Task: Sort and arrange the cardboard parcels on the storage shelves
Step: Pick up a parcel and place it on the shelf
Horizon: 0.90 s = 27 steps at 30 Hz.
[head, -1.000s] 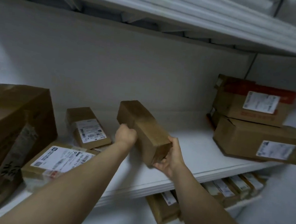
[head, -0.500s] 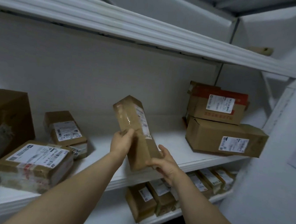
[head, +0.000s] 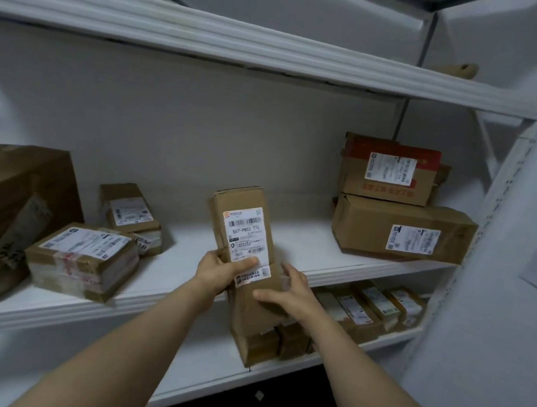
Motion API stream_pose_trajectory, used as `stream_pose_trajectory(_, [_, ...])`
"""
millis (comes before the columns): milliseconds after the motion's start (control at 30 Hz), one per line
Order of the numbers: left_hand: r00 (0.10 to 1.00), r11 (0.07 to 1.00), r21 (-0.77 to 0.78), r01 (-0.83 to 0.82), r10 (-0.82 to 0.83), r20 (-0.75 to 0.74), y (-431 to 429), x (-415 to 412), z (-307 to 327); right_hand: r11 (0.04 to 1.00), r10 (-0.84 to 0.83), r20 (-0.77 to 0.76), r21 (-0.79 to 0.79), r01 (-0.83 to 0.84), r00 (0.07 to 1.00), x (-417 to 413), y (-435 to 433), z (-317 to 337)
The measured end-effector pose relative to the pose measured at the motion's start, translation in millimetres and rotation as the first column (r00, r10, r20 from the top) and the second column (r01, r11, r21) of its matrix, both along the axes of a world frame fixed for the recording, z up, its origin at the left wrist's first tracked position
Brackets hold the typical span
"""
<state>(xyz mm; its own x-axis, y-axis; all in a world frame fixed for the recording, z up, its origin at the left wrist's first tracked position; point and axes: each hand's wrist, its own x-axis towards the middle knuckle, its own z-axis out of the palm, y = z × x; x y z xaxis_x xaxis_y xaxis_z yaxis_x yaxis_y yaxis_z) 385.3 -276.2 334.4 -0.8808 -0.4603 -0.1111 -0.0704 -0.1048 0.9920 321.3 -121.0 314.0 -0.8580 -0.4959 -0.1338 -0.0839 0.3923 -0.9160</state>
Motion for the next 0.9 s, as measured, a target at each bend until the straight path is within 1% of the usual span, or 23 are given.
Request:
stream_pose_trajectory(100, [0.980, 0.977, -0.079, 0.196, -0.192, 0.054, 4, 8, -5, 0.993, 0.006, 0.108, -0.117, 0.006, 0.994, -1, 8, 6])
stream_pose_trajectory(167, [0.947, 0.939, -0.134, 0.317, -0.304, 0.105, 5, 13, -9, 0.990, 0.046, 0.161, -0.141, -0.023, 0.986, -1, 14, 9])
stream_pose_trajectory(233, [0.923, 0.909, -0.178, 0.378, -0.353, 0.157, 6, 14, -12, 0.988, 0.076, 0.165, -0.145, -0.052, 0.983, -1, 21, 9])
stream_pose_trajectory(267, [0.921, 0.901, -0.203, 0.385, -0.358, 0.156, 9, 14, -12, 0.988, 0.077, 0.157, -0.144, -0.054, 0.985, -1, 24, 8])
stream_pose_trajectory(333, [0.931, 0.894, -0.266, 0.361, -0.328, 0.160, 14, 15, -12, 0.992, 0.043, 0.114, -0.127, -0.028, 0.993, 1, 29, 6])
stream_pose_trajectory(433, [0.937, 0.860, -0.370, 0.350, -0.319, 0.144, 23, 16, -6, 0.995, 0.007, 0.018, -0.095, -0.006, 1.000, 4, 32, 5])
stream_pose_trajectory(567, [0.952, 0.853, -0.421, 0.307, -0.283, 0.119, 31, 10, 0, 0.994, -0.043, -0.069, -0.102, 0.036, 0.997, 4, 40, 9])
stream_pose_trajectory(733, [0.963, 0.867, -0.419, 0.270, -0.242, 0.119, 35, -1, -2, 0.994, -0.082, -0.124, -0.083, 0.072, 0.989, 0, 44, 17])
stream_pose_trajectory(833, [0.987, 0.908, -0.393, 0.147, -0.110, 0.114, 39, -10, -5, 0.987, -0.143, -0.106, -0.086, 0.135, 0.984, -5, 41, 22])
stream_pose_trajectory(867, [0.991, 0.924, -0.366, 0.106, -0.068, 0.115, 40, -13, -6, 0.982, -0.170, -0.091, -0.097, 0.161, 0.981, -7, 39, 22])
stream_pose_trajectory(900, [0.992, 0.944, -0.315, 0.096, -0.064, 0.111, 41, -16, -6, 0.978, -0.187, -0.077, -0.112, 0.178, 0.979, -8, 37, 23])
